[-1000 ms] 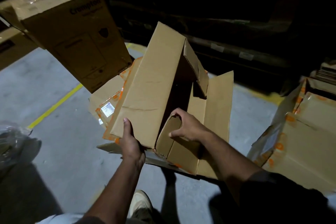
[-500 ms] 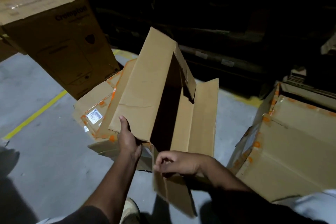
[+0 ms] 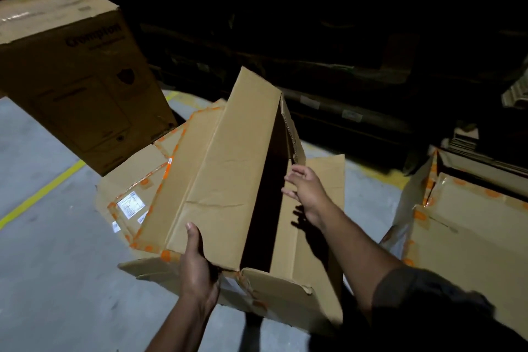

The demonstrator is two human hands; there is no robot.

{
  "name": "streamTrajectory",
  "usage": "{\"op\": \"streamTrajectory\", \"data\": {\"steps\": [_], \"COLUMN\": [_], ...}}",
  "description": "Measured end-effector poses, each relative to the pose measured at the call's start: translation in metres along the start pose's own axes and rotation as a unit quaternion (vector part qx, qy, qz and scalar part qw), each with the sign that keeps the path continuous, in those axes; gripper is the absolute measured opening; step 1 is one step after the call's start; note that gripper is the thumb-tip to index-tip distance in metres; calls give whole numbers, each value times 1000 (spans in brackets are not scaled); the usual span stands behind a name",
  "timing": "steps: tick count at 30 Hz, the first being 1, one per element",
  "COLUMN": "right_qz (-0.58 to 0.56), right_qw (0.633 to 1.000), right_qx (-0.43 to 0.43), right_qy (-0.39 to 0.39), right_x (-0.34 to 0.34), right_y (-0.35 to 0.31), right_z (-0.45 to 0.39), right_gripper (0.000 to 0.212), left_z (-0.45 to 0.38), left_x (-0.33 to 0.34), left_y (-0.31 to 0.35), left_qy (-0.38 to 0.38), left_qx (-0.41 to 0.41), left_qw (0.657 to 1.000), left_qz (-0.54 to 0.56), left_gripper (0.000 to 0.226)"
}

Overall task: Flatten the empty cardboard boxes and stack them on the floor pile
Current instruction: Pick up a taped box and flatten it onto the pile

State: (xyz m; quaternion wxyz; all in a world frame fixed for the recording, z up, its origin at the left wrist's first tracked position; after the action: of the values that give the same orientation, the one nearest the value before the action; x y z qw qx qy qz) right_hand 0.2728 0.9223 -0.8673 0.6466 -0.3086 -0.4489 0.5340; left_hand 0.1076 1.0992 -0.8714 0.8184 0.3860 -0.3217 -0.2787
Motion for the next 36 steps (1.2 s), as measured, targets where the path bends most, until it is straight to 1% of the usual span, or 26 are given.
{"op": "streamTrajectory", "data": {"steps": [6,8,11,13,15,16,19,21,23,25,27,29,31,32,33,34,35,36], "right_qz": [-65,-65,-34,-30,-28,-20,13,37,81,123,168,200,256,291,328,372,433,493], "right_qw": [997,998,999,999,996,997,999,998,996,991,972,941,903,887,873,859,843,827], "right_qx": [23,26,1,-30,-50,-52,-36,-43,-37,9,85,156,191,191,179,152,111,60], "right_qy": [15,11,5,33,62,62,30,24,3,-58,-141,-226,-288,-304,-315,-317,-300,-264], "right_x": [2,2,2,-5,-20,-28,-38,-32,-21,-15,-12,-9,-5,-2,0,3,5,6], "right_y": [-16,-24,-38,-51,-65,-69,-73,-68,-55,-29,-3,11,19,23,28,34,40,45], "right_z": [-61,-75,-85,-87,-92,-95,-89,-74,-48,-16,22,61,93,106,114,119,121,122], "right_gripper": [43,47,55,63,65,65,68,69,61,47,46,48,49,50,44,40,32,23], "left_z": [1,1,-1,-2,-3,-2,1,2,5,8,8,6,7,7,8,10,13,17], "left_x": [5,7,7,7,5,4,1,3,7,12,18,24,29,31,33,37,41,45], "left_y": [-8,-12,-15,-15,-14,-14,-15,-13,-9,-6,-4,-3,0,2,3,4,3,2], "left_qy": [-34,-39,-41,-42,-41,-40,-32,-23,-17,-16,-7,10,33,41,43,39,31,21], "left_qx": [-13,-16,-22,-16,-13,-17,-16,-15,-12,-7,-8,-12,-15,-14,-14,-15,-18,-19], "left_qw": [999,999,999,998,998,998,998,998,999,998,997,997,997,997,996,995,992,986], "left_qz": [3,-6,-21,-33,-38,-39,-47,-50,-49,-64,-74,-79,-73,-71,-75,-90,-118,-166], "left_gripper": [49,51,51,47,44,45,46,43,41,41,45,58,67,67,66,67,68,72]}}
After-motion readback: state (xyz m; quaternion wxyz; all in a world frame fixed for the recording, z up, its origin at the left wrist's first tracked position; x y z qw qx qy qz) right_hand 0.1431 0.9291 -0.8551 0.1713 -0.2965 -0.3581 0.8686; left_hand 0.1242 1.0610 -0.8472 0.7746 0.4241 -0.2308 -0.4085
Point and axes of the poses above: each hand's wrist, its own z-axis away from the middle knuckle, its own x-axis out of the palm, y = z × x, the point moved 1 cm from there along -z, towards the middle knuckle, and after that the axes turned 7 degrees about -z, right-handed, at the moved point
